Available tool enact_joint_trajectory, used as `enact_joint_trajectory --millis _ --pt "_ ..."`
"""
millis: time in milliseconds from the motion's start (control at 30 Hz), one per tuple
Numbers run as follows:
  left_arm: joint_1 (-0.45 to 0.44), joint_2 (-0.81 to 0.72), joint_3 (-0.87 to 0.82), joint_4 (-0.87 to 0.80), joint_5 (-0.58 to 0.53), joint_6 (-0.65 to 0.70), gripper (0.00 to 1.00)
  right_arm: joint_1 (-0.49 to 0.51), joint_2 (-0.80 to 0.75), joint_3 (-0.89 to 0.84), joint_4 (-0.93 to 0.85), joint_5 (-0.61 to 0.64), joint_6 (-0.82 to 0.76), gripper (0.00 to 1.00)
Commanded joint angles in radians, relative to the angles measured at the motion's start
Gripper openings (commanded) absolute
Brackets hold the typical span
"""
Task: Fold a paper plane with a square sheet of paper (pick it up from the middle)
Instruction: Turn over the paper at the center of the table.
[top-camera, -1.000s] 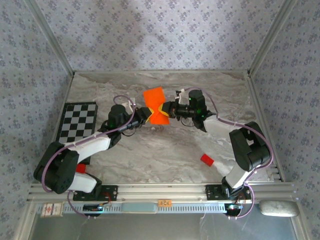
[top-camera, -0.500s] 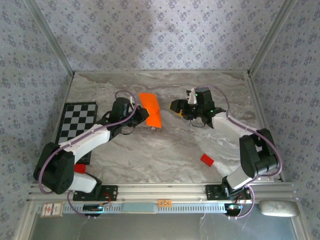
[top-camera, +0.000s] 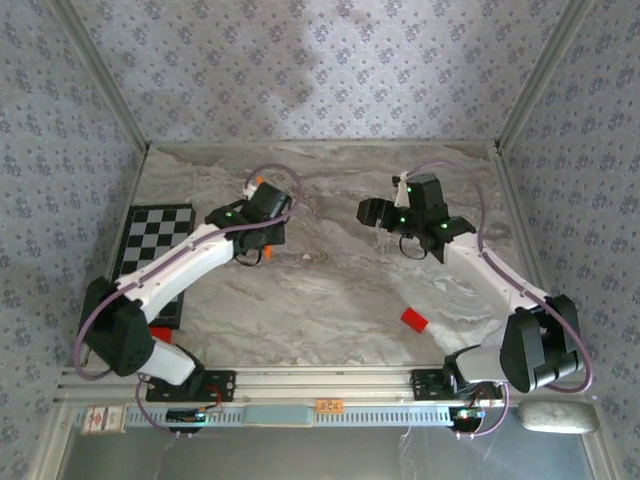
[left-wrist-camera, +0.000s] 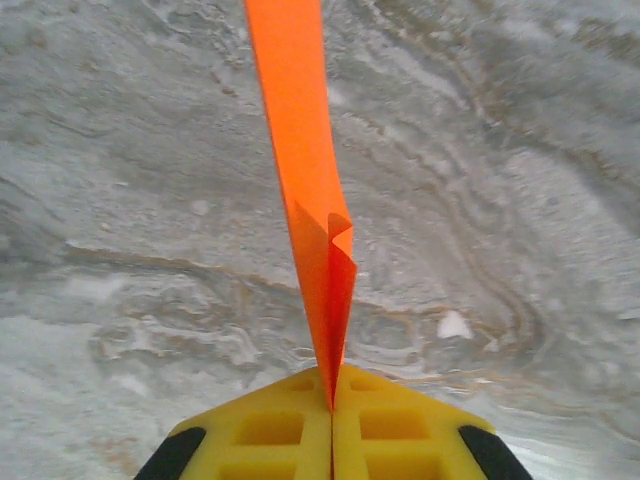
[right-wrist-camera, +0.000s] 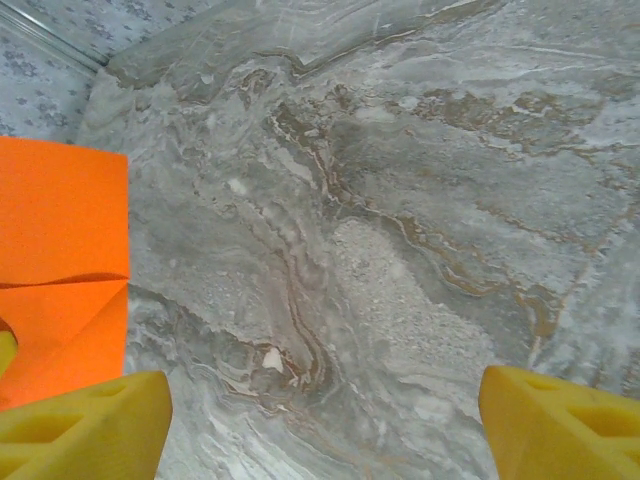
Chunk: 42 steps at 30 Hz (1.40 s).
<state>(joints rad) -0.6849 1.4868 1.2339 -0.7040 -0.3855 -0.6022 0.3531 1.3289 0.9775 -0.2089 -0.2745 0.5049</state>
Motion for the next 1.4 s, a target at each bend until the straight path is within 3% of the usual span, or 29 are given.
enact_joint_trajectory --millis 0,167,333,500,633,867,1033,1100,1367 --pt "-0.035 0.093 0.067 -0.187 -0.186 0.042 0.07 -0.014 -0.050 0.003 -0.063 0.040 -0.035 0.83" --pt "-0.079 0.239 0.115 -0.164 -0.226 0.000 0.06 -0.050 -0.074 -0.006 -0.115 0.048 -0.002 0.81" --pt "-0.108 0.385 0.180 -0.115 -0.131 -0.074 0.08 -0.106 -0.088 -0.025 -0.142 0.022 0.024 0.80" --pt "-0.110 0.418 0.157 0.060 0.108 -0.170 0.25 -0.132 -0.088 -0.037 -0.157 0.018 0.034 0.80" --pt "-0.109 0.408 0.133 0.158 0.223 -0.168 0.40 -0.131 -0.071 -0.048 -0.148 0.020 0.040 0.79" --pt "-0.044 0.253 -0.008 0.371 0.415 -0.214 0.62 -0.056 0.012 0.008 -0.145 0.007 0.031 0.73" --pt "0.029 0.076 -0.169 0.466 0.418 -0.265 0.73 0.081 0.144 0.094 -0.149 0.027 0.035 0.72" --pt "0.065 0.006 -0.242 0.475 0.399 -0.280 0.85 0.150 0.220 0.132 -0.129 0.013 0.051 0.71" --pt "0.227 -0.223 -0.482 0.468 0.378 -0.327 0.90 0.315 0.521 0.355 -0.086 -0.059 0.109 0.64"
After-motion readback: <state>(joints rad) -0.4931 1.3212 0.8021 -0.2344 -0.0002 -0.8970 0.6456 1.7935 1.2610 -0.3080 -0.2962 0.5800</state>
